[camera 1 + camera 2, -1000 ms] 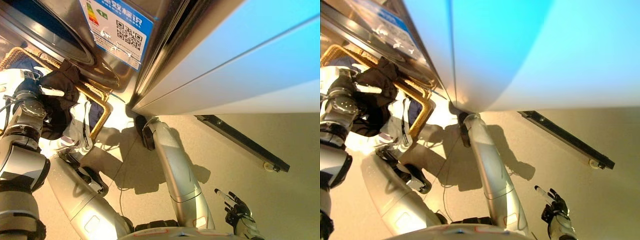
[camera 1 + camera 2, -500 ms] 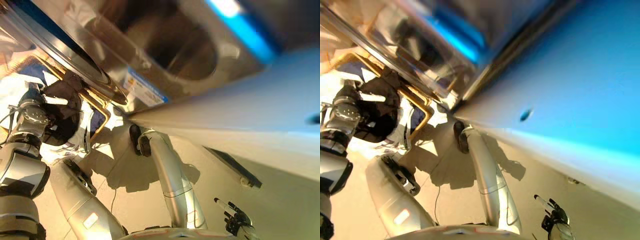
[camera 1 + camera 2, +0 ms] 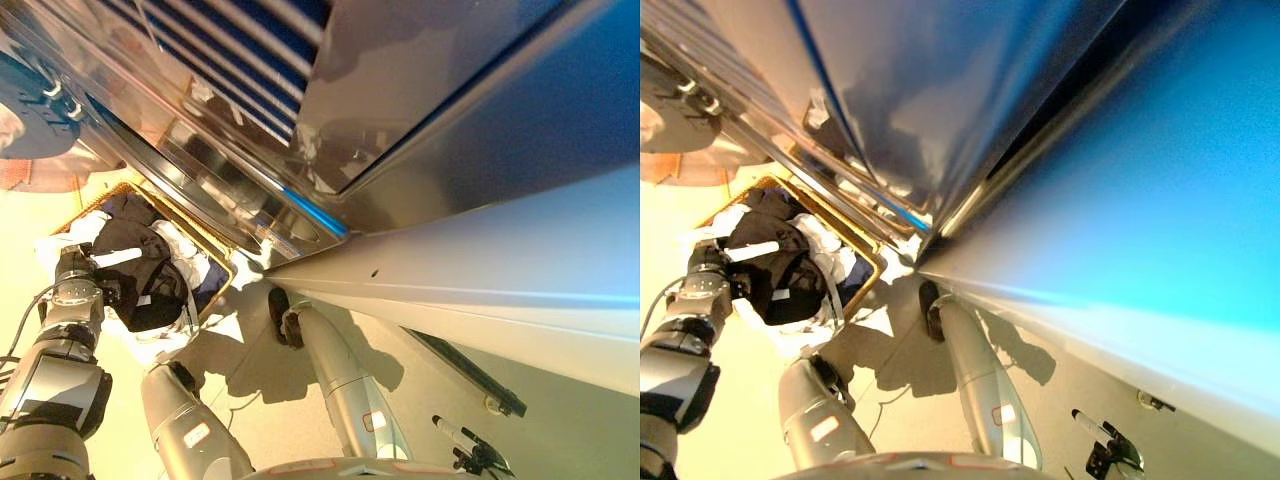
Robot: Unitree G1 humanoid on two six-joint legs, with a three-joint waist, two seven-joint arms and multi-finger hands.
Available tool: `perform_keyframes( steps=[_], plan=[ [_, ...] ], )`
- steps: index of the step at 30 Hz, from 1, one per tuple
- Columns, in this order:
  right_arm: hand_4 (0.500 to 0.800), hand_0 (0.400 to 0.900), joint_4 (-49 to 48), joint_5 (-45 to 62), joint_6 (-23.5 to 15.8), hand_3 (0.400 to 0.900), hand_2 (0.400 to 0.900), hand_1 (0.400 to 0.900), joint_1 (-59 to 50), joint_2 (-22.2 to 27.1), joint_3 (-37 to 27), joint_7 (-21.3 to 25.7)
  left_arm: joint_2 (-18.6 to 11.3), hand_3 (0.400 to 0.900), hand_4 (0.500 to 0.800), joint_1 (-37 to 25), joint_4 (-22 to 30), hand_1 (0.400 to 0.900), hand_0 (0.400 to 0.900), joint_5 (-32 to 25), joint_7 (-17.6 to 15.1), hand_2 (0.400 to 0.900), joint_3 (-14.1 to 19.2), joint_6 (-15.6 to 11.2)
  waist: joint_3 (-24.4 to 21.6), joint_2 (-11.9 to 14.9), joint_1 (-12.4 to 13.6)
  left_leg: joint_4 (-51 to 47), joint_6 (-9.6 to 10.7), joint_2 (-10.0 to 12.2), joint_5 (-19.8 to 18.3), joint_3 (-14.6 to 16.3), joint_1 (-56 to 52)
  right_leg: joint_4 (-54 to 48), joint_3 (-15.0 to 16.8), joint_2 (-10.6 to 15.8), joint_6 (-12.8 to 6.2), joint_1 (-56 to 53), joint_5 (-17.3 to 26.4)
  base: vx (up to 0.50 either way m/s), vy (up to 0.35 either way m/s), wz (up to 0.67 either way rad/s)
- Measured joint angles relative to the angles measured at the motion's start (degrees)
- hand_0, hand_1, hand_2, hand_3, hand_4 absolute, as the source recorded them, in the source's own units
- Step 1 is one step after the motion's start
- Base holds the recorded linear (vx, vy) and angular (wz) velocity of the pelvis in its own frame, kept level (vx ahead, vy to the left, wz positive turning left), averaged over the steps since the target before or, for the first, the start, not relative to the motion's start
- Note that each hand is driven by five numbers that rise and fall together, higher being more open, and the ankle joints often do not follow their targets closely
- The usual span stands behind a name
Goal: Put the clothes in the basket into the washing machine.
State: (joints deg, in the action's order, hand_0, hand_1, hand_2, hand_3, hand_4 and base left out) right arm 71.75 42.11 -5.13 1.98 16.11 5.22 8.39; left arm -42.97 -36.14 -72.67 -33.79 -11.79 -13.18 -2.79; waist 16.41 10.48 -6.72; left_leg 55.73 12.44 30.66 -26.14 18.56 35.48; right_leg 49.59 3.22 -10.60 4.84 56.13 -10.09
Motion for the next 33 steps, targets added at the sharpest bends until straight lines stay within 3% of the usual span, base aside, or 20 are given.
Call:
perform_keyframes(
  steps=[7,19,26,33],
  plan=[
    [0.800,0.900,1.54,-1.20,1.42,0.900,0.900,0.900,-0.17,-0.06,-2.65,-0.29,2.18,0.400,0.500,0.59,1.69,0.400,0.400,-3.28,1.19,0.400,0.48,-0.36,0.00,-1.68,0.12,-15.02,-0.04,-6.27,6.84,4.85,-10.00,-10.83,2.22,3.45,-1.26,-8.92,3.65,0.03,0.039,0.09],
    [0.800,0.900,0.71,-2.92,1.01,0.900,0.900,0.900,1.55,-0.55,-3.19,-3.24,2.69,0.400,0.500,1.66,2.29,0.400,0.400,-5.05,2.23,0.400,0.51,-2.03,-0.48,-3.69,-0.33,-39.38,-0.99,-15.15,17.65,13.10,-25.94,-27.57,5.97,6.95,-3.61,-21.47,10.49,0.03,0.041,-0.06],
    [0.800,0.900,-0.21,-3.08,1.21,0.900,0.900,0.900,3.45,-0.63,-3.19,-4.60,2.65,0.400,0.500,2.04,2.17,0.400,0.400,-5.10,1.90,0.400,0.82,-2.33,-1.79,-4.05,-1.09,-45.38,-1.08,-17.06,19.60,17.73,-31.14,-30.67,7.95,6.89,-4.36,-24.24,11.36,0.02,0.046,-0.16],
    [0.800,0.900,-1.16,-3.08,1.24,0.900,0.900,0.900,5.70,-0.60,-3.16,-5.85,2.28,0.400,0.500,1.41,2.15,0.400,0.400,-7.68,0.87,0.400,1.99,-2.42,-2.74,-3.96,-2.45,-46.70,-1.20,-17.84,19.68,19.13,-31.69,-31.94,9.31,6.79,-5.02,-24.40,11.90,0.01,0.035,-0.06]
  ],
)
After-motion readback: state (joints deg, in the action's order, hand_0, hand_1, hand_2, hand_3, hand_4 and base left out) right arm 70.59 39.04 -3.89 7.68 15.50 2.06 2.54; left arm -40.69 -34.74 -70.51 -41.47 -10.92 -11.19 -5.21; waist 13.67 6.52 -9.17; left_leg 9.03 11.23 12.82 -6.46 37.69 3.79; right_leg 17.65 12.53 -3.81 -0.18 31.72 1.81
